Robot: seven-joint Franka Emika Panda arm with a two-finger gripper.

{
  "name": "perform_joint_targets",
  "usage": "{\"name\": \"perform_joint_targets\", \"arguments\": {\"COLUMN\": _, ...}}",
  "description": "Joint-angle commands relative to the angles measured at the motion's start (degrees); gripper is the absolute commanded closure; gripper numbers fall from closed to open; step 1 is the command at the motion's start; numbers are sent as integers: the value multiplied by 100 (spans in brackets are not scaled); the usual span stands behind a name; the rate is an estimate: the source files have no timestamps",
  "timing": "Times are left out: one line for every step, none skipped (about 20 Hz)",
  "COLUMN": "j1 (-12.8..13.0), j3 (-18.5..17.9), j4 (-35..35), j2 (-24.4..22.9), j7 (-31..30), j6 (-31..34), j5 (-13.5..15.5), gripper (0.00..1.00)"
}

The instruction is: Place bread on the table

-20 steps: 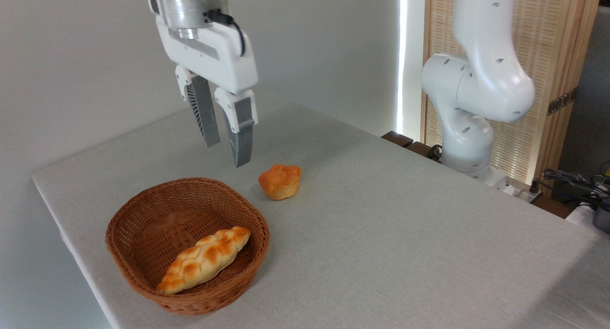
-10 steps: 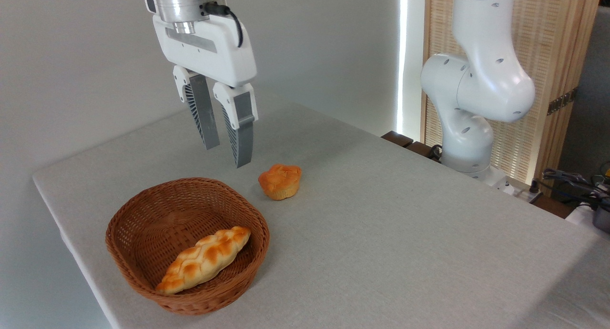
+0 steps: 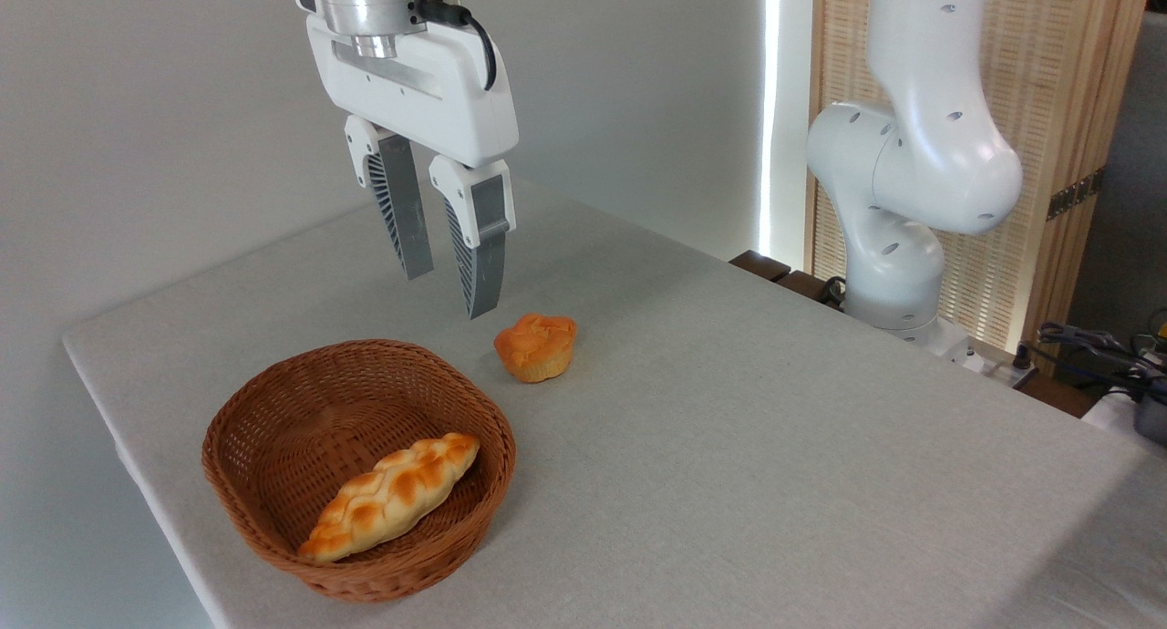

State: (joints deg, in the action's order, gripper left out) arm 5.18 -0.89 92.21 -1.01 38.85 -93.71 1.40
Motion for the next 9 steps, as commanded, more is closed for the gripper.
{"name": "perform_joint_targets", "arguments": {"j1": 106, "j3": -105, "j4": -80, "j2": -13, "j7": 114, "j6": 187, "j5": 88, "gripper": 0}}
{"name": "perform_joint_targets", "arguments": {"j1": 106, "j3": -105, "j4": -72, "j2": -13, "j7": 105, "j6": 187, "j5": 71, "gripper": 0}}
{"name": "perform_joint_targets", "arguments": {"j1": 106, "j3": -113, "j4": -72, "j2": -13, "j7": 105, "j6": 196, "j5": 53, "gripper": 0}}
{"name": "perform_joint_targets", "arguments": {"j1": 106, "j3": -114, "j4": -72, "j2": -13, "j7": 96, "j6": 196, "j5": 45, "gripper": 0}}
{"name": "perform_joint_targets", "arguments": {"j1": 106, "j3": -105, "j4": -72, "j2": -13, "j7": 87, "j6": 196, "j5": 45, "gripper": 0}}
{"name": "perform_joint_targets", "arguments": {"j1": 106, "j3": -105, "j4": -72, "j2": -13, "j7": 87, "j6": 196, "j5": 36, "gripper": 0}}
{"name": "perform_joint_targets", "arguments": {"j1": 106, "j3": -105, "j4": -72, "j2": -13, "j7": 70, "j6": 196, "j5": 36, "gripper": 0}}
{"name": "perform_joint_targets", "arguments": {"j1": 106, "j3": -105, "j4": -72, "j2": -5, "j7": 70, "j6": 196, "j5": 36, "gripper": 0}}
{"name": "perform_joint_targets", "arguments": {"j1": 97, "j3": -105, "j4": -72, "j2": -5, "j7": 78, "j6": 196, "j5": 36, "gripper": 0}}
